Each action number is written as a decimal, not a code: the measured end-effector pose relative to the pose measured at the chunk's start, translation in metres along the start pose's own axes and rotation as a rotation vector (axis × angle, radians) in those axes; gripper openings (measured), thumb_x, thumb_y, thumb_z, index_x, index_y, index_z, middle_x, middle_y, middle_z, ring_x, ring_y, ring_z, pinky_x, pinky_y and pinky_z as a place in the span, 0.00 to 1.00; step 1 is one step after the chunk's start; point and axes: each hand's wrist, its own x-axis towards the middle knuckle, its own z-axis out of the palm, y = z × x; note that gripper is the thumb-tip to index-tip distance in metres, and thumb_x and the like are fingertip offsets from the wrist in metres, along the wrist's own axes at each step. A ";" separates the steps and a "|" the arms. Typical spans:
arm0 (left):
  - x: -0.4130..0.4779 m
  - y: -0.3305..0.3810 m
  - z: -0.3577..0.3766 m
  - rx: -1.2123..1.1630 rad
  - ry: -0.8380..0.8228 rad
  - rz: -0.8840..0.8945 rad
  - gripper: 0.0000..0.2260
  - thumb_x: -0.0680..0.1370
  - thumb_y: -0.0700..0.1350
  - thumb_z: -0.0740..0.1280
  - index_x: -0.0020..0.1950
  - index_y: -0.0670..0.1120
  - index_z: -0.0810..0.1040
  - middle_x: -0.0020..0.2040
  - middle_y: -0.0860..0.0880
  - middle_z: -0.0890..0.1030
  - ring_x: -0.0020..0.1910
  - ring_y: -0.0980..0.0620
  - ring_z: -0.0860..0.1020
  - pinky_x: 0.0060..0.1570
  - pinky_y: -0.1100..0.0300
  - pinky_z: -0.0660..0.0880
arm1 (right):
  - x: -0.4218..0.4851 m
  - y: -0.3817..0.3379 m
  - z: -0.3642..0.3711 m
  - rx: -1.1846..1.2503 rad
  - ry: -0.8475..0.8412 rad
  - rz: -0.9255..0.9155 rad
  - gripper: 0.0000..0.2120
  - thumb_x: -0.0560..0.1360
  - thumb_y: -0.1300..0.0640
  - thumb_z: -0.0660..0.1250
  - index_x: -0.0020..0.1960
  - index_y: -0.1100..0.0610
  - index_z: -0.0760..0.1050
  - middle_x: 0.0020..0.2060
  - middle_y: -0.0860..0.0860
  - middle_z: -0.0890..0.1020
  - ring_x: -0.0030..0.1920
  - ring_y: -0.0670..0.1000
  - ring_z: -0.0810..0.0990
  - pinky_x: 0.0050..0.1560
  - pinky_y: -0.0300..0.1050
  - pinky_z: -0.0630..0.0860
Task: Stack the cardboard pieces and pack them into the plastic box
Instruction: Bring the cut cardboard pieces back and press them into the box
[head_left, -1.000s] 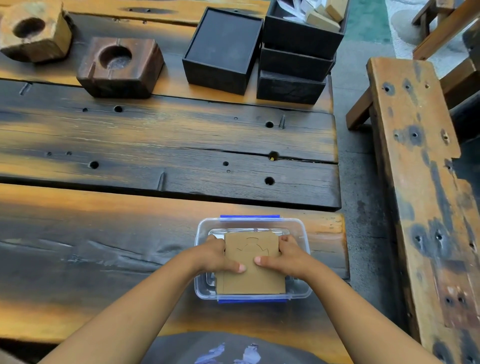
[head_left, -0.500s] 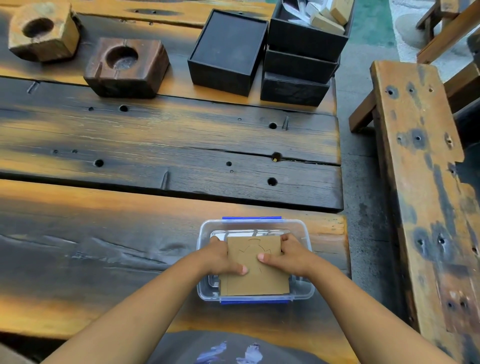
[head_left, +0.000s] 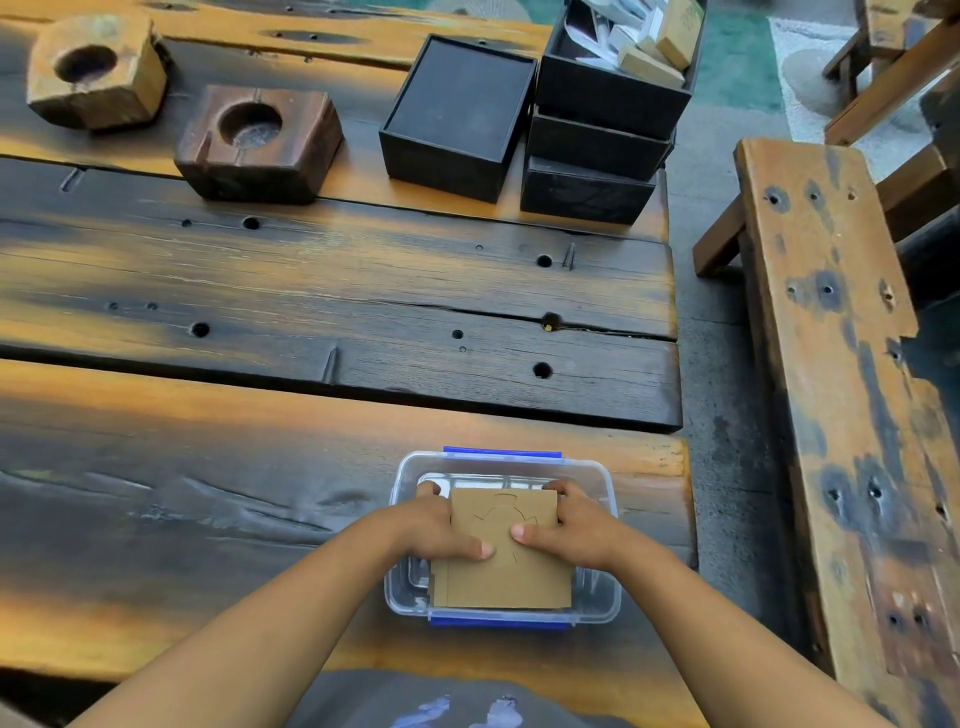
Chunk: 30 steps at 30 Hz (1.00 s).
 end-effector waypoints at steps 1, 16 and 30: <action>-0.001 0.000 -0.001 0.003 -0.015 -0.003 0.39 0.70 0.62 0.72 0.74 0.45 0.68 0.77 0.50 0.55 0.68 0.47 0.72 0.68 0.51 0.71 | -0.001 0.000 0.001 0.004 0.001 -0.007 0.43 0.67 0.35 0.73 0.73 0.57 0.66 0.72 0.46 0.62 0.63 0.50 0.74 0.60 0.45 0.76; -0.017 -0.011 0.053 -0.907 0.269 -0.109 0.20 0.71 0.36 0.74 0.60 0.42 0.73 0.54 0.42 0.83 0.51 0.46 0.83 0.51 0.52 0.81 | -0.024 0.004 0.033 0.401 0.172 0.165 0.24 0.71 0.47 0.74 0.61 0.52 0.68 0.55 0.50 0.80 0.47 0.47 0.81 0.39 0.39 0.76; -0.017 -0.011 0.056 -0.968 0.171 -0.034 0.23 0.74 0.35 0.70 0.66 0.44 0.67 0.58 0.45 0.81 0.54 0.47 0.82 0.48 0.57 0.80 | -0.030 0.014 0.051 0.494 0.195 0.164 0.49 0.71 0.52 0.74 0.80 0.47 0.44 0.61 0.48 0.78 0.58 0.51 0.79 0.60 0.47 0.76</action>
